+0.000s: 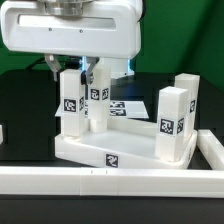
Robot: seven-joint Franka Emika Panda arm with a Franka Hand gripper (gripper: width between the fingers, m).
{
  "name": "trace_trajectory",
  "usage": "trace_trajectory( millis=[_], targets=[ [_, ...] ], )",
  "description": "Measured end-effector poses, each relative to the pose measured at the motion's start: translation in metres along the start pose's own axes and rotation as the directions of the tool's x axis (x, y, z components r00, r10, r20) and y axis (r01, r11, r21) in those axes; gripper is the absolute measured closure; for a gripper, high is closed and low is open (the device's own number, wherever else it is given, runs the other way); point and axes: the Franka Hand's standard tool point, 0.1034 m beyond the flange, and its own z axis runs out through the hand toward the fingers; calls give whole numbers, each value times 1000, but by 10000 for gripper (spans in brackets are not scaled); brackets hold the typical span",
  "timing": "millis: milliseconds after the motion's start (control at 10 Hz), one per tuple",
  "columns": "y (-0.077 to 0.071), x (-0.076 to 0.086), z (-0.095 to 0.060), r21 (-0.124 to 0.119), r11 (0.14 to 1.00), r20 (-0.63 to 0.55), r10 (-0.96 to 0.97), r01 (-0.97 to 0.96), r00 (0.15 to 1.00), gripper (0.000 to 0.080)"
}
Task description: Assemble desk
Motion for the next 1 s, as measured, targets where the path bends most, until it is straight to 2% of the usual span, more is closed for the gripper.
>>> trace_trajectory(
  millis=[100,200,400,600,800,1000],
  targets=[
    [0,0,0,4,999,0,54,-54,999,510],
    [0,-1,0,20,980,4,197,-197,980,510],
    [1,-1,1,41,916,17,399,-399,917,509],
    [1,-1,1,56,816,30,575,-576,817,509],
    [-1,-1,1,61,690,48,720,-721,692,509],
    [-3,-1,1,53,558,60,826,-828,561,509]
  ],
)
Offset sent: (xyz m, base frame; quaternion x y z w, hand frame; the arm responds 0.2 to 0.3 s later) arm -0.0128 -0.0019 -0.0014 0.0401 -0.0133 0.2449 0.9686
